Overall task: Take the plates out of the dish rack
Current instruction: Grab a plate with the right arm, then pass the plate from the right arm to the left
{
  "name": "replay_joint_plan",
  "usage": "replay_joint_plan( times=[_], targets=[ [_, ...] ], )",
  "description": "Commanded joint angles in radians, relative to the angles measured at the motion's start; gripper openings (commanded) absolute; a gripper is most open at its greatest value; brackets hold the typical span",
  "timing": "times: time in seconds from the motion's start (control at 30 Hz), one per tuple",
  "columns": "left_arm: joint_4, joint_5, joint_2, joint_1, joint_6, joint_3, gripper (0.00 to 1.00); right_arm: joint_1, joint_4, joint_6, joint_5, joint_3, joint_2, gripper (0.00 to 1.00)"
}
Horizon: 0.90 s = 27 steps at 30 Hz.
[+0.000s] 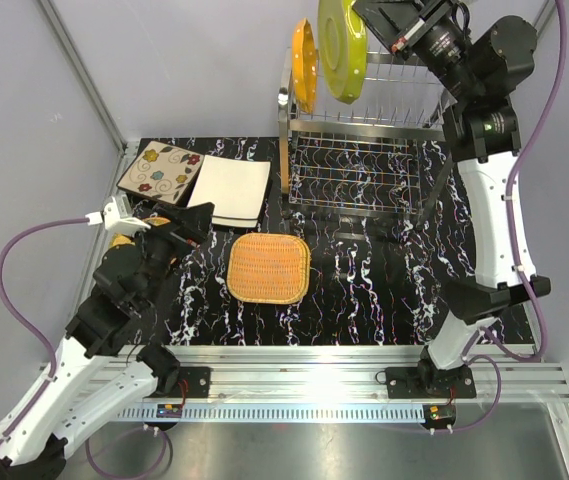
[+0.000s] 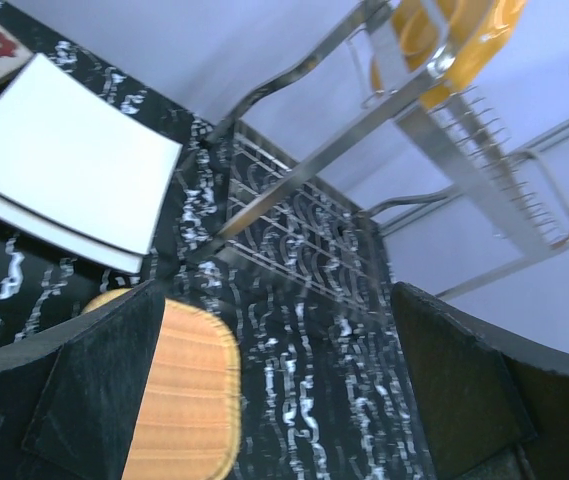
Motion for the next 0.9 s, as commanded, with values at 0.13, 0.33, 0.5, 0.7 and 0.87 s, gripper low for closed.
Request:
replay_joint_plan(
  times=[0.13,0.33,0.5,0.7,0.87],
  targets=[
    [0.095,0.087,0.053,0.001,-0.131,0.111,0.99,-0.004,0.141,0.123,-0.07,-0.133,-0.173,0.0],
    [0.12,0.164,0.109,0.001,-0.268,0.174,0.99,-0.002,0.137,0.173,-0.115,-0.321,-0.285,0.0],
    [0.124,0.274,0.22,0.001,-0.415,0.263,0.99,0.015,0.131,0.176,-0.144,-0.483,-0.366,0.0],
    [0.082,0.416,0.386,0.001,-0.608,0.373,0.99,0.057,0.131,0.156,-0.17,-0.654,-0.435,0.0],
    [0.054,0.502,0.461,0.001,-0.713,0.423,0.99,0.082,0.095,0.124,-0.188,-0.759,-0.466,0.0]
  ],
)
